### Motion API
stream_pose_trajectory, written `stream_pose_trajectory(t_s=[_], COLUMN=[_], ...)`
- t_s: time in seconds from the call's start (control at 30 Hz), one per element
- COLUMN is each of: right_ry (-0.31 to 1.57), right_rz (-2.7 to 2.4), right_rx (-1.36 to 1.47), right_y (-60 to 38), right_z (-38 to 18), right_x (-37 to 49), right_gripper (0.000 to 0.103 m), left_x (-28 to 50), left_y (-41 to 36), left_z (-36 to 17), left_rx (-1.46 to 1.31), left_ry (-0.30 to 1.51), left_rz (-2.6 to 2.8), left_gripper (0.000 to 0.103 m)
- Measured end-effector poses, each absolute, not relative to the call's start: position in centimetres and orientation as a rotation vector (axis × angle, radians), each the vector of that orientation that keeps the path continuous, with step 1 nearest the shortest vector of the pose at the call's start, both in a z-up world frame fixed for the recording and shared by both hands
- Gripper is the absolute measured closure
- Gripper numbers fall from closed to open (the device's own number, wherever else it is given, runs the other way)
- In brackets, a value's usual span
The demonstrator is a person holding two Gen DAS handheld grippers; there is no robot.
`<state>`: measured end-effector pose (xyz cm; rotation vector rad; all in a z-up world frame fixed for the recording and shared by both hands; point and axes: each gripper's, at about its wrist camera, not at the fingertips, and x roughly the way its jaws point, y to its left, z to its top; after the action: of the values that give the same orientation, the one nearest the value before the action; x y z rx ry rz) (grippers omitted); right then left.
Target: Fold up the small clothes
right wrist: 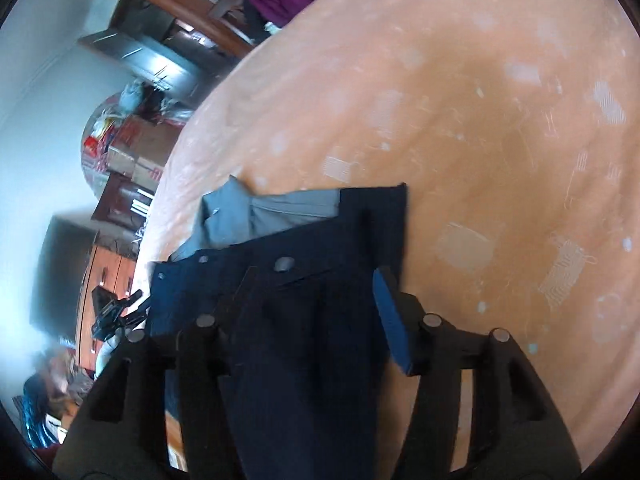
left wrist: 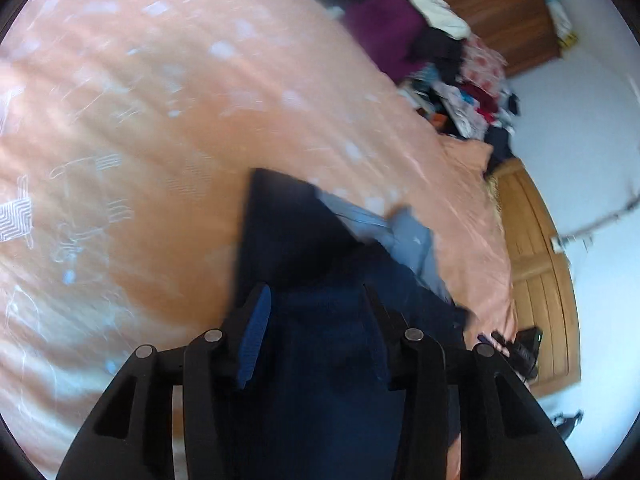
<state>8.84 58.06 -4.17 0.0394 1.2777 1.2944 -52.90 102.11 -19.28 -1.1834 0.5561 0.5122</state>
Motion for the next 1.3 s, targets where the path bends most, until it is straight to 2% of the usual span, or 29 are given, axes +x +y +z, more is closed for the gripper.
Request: stream_pose_trajectory(t_s=[0.03,0.1,0.3,0.57,0.7,0.77,0.93,1.17,1.2,1.27,1.3], right_ry=[1.27,1.238,1.163,1.052,1.009,0.977,0.945,0.967,0.989,1.01,0.977], right_rz=[1.3,1.324,1.347,1.345,1.349,1.334,1.291,1.319,1.32,1.311,1.294], right_rx=[0.032,-0.007,-0.227,-0.345,-0.353,-0.339,-0.348,-0.412,-0.431,-0.466,-0.487], right_y=[58.0,58.2,60.6,61.0,60.6,60.3,60.2,63.5,64.2,65.2,65.4], right_z=[-4.3,-4.4,-4.8,-5.4,-5.1,-4.6,-4.7,-6.0,-6.6,-7.6,-7.4], right_x=[9.0,8.6,6.3,4.5,4.2,4.2,5.0,5.0,5.1,5.0,4.7], right_gripper=[0.041,0.041,0.041,0.04,0.04,0.04,0.04,0.043,0.044,0.059,0.084], left_x=[-53.1,-53.3,-51.9,-47.7,-45.8,-45.3,-44.4,-44.5,-44.4,-44.4,-44.2], left_y=[102.3,102.1,98.8,100.7,101.7,102.0,101.5,101.2,101.2,101.2,101.2], left_z=[-19.2,-18.5,-14.7,-14.6,-16.4,-17.4,-18.9,-19.0,-19.0,-19.2,-19.3], left_rx=[-1.183,-1.147,-0.905,-0.68,-0.632,-0.638,-0.614,-0.599,-0.6,-0.602,-0.603], left_ry=[0.53,0.509,0.567,0.777,0.867,0.89,0.9,0.881,0.882,0.881,0.883], left_rz=[0.509,0.506,0.485,0.516,0.52,0.529,0.526,0.532,0.534,0.529,0.527], left_gripper=[0.048,0.043,0.041,0.039,0.041,0.052,0.06,0.063,0.063,0.067,0.079])
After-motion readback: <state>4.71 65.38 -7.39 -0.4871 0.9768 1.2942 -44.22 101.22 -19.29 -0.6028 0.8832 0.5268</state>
